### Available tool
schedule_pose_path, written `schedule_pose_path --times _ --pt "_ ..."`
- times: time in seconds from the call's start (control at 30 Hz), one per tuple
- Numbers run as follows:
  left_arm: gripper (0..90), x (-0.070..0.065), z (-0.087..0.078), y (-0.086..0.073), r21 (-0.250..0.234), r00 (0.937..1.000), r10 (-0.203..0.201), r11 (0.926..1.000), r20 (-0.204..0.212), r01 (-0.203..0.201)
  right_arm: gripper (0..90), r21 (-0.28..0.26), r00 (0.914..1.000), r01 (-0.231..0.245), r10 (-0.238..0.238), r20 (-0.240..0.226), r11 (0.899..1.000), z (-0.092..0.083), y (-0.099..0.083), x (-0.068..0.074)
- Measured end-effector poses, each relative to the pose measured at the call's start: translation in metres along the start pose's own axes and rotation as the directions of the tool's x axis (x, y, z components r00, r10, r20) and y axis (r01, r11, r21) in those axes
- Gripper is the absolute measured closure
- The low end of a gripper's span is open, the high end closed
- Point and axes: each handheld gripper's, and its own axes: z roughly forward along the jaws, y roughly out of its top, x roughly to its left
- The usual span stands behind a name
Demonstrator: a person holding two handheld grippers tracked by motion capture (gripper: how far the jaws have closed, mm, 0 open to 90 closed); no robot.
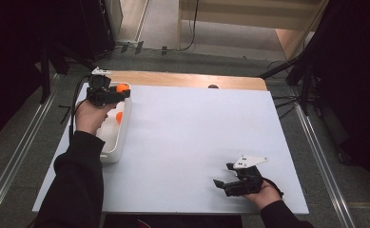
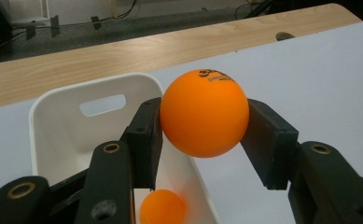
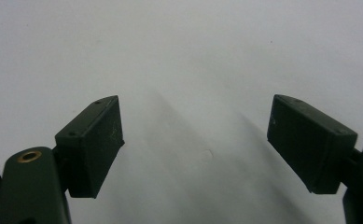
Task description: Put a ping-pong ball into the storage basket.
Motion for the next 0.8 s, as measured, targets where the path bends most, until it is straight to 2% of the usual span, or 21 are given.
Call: schedule_pose_path --times 0.17,0.37,0.43,0.67,0.8 --pt "50.6 0.005 0.002 0.000 -0.007 0.9994 -0.017 0.9998 -0.029 0.017 16.8 -0.002 1.0000 -0.002 0.002 0.008 1.000 -0.002 -0.002 0.000" --pt "50.6 0.010 0.002 0.000 -0.037 0.9972 -0.045 0.9984 -0.059 0.043 16.8 0.000 0.9998 -0.011 0.011 0.015 1.000 -0.003 -0.004 0.000" --pt "50.5 0.011 0.004 0.000 -0.031 0.9961 -0.042 0.9987 -0.078 0.040 16.8 -0.002 0.9996 -0.022 0.022 0.017 1.000 -0.005 -0.005 0.000" --pt "50.5 0.011 0.012 -0.002 -0.014 0.9942 -0.038 0.9992 -0.100 0.037 16.8 -0.004 0.9996 -0.022 0.022 0.019 1.000 -0.006 -0.007 0.000" --pt "50.5 0.014 0.014 -0.003 -0.017 0.9920 -0.055 0.9984 -0.113 0.054 16.8 -0.003 0.9996 -0.021 0.021 0.020 1.000 -0.006 -0.007 0.000"
